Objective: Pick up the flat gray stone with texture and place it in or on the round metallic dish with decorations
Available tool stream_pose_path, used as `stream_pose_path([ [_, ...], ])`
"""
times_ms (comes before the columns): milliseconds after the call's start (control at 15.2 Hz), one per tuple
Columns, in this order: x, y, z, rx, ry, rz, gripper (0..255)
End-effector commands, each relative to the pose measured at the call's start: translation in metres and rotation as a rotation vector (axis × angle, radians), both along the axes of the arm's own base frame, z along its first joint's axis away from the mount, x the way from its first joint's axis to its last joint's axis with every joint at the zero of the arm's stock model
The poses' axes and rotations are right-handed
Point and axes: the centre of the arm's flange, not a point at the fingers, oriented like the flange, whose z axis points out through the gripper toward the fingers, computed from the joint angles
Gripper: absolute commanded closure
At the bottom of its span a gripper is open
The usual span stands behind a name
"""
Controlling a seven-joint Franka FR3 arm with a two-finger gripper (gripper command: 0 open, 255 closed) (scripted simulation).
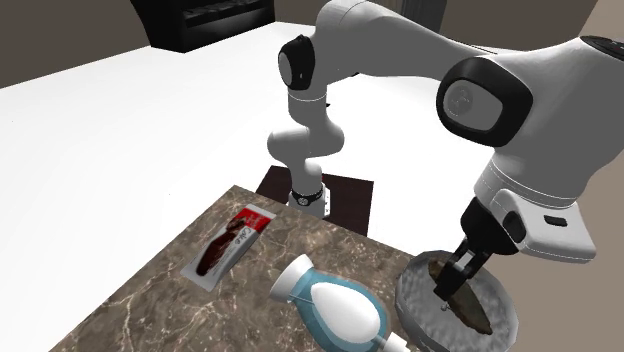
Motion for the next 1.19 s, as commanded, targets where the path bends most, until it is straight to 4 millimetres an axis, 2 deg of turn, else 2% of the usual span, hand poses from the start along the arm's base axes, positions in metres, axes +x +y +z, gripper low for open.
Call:
stream_pose_path([
  [0, 0.000, 0.000, 0.000, 0.000, 0.000, 0.000, 255],
  [66, 0.000, 0.000, 0.000, 0.000, 0.000, 0.000, 0],
  [396, 0.000, 0.000, 0.000, 0.000, 0.000, 0.000, 0],
  [660, -0.004, 0.006, 0.049, 0.000, 0.000, 0.000, 0],
  [1122, -0.004, 0.006, 0.049, 0.000, 0.000, 0.000, 0],
])
